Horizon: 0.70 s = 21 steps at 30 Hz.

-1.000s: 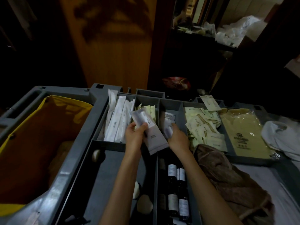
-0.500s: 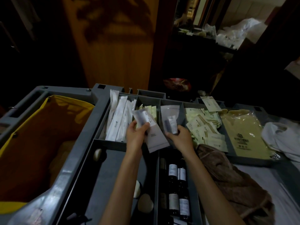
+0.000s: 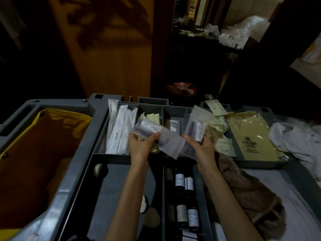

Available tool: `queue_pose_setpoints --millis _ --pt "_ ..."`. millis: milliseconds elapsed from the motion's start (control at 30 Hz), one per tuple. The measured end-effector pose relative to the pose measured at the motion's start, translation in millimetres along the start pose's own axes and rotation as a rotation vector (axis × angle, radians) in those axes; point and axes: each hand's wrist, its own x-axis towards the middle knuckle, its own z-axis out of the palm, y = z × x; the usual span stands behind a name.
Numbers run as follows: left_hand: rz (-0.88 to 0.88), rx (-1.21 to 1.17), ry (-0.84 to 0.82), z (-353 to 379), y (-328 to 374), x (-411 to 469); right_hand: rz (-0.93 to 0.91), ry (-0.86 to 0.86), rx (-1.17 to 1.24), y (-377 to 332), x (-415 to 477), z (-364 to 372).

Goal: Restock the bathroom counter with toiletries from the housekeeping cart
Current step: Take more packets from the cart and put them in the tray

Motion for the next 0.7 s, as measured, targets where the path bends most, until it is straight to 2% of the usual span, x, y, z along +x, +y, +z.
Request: queue_pose_setpoints --millis 200,367,600,700 --pt "0.028 0.037 -0.183 7.2 -6.1 -9.0 -0.033 0.028 0.031 -12.9 -13.3 -25.8" --pt "0.016 0.041 -0.222 14.7 -13.8 -20.0 -0.038 0.033 0.087 -26.3 -34.8 -41.2" --pt "-0.029 0.096 -0.357 32.6 -24.5 -37.1 -0.033 0.231 0.070 -46.2 -80.5 -102.0" --pt "-0.042 0.106 -0.415 43.1 -31.4 -61.5 -0.115 0.311 -0.064 -51.1 -111.9 -136.3"
